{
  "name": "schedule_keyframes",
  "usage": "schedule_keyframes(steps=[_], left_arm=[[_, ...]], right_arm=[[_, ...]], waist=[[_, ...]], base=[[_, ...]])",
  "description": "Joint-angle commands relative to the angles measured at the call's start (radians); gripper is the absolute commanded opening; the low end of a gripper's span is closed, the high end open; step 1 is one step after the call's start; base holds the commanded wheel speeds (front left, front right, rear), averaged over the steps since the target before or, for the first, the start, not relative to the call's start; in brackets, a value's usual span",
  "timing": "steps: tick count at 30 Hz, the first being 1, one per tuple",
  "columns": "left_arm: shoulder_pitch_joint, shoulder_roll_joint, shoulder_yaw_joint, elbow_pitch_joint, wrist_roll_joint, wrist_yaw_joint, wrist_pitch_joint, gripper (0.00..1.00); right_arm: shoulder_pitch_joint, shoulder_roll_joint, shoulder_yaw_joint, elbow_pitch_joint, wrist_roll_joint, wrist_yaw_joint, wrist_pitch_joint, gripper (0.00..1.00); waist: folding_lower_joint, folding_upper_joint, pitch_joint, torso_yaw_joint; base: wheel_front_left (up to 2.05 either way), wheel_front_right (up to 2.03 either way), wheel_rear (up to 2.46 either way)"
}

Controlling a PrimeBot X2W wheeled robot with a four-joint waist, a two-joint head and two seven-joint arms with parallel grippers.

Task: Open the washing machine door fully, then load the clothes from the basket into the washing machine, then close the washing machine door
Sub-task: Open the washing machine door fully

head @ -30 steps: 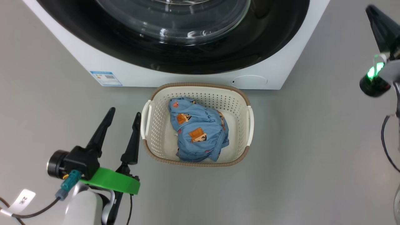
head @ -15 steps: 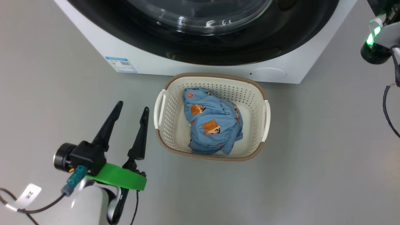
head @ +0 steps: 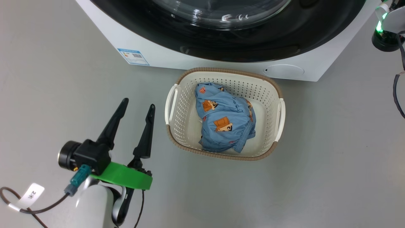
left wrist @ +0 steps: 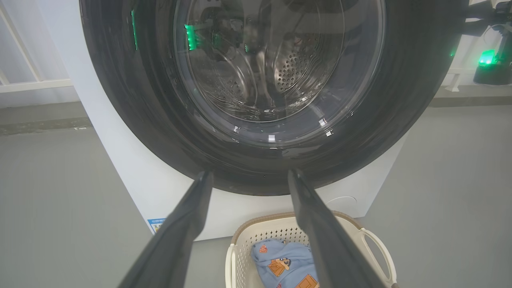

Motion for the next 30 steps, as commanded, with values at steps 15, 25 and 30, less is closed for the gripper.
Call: schedule_keyframes(steps=[15, 25, 30], left_arm=[[-0.015, 0.012, 0.045, -0.023, -0.001, 0.001, -0.006, 1.00], [-0.008, 0.012, 0.048, -0.016, 0.005, 0.001, -0.006, 1.00], [0.000, 0.015, 0.050, -0.013, 0.003, 0.001, -0.006, 1.00]], right_arm=[[0.015, 0.041, 0.037, 0.017, 0.005, 0.005, 0.150, 0.00], [0.054, 0.037, 0.071, 0.004, -0.003, 0.005, 0.283, 0.00], [0.088, 0.036, 0.089, -0.028, -0.008, 0.005, 0.342, 0.00]], waist=[[0.0000, -0.0001, -0.013, -0.036], [0.0000, -0.0001, -0.039, -0.053], [0.0000, -0.0001, -0.055, -0.059]], base=[[0.00, 0.00, 0.00], [0.00, 0.00, 0.00], [0.00, 0.00, 0.00]])
